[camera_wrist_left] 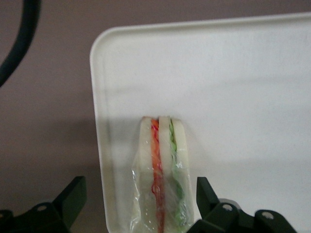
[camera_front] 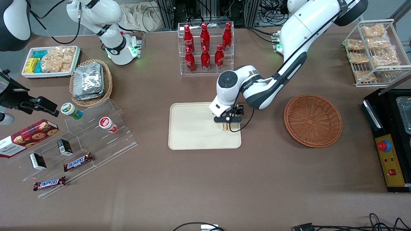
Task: Place sandwich from basket to tray
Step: 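Lower the sandwich onto the tray and open the left gripper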
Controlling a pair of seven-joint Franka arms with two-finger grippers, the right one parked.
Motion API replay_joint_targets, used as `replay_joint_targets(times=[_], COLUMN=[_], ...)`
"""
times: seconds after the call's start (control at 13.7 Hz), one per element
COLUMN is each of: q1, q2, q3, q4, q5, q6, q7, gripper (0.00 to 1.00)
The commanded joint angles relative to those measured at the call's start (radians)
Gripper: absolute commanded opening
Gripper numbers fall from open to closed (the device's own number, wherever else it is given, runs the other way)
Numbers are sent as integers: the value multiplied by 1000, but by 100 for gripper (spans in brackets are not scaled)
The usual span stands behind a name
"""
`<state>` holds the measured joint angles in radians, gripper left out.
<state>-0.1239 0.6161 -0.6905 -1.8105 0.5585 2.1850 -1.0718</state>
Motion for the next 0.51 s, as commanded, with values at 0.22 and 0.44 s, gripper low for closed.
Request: replay_joint_targets(times=[0.22,0.44], q1=[114,211], q2=[-51,-111], q3=[0,-1], q4=[135,138], q5=[6,4], q6=[-146,-148], q7=[-94,-77], gripper=[100,100])
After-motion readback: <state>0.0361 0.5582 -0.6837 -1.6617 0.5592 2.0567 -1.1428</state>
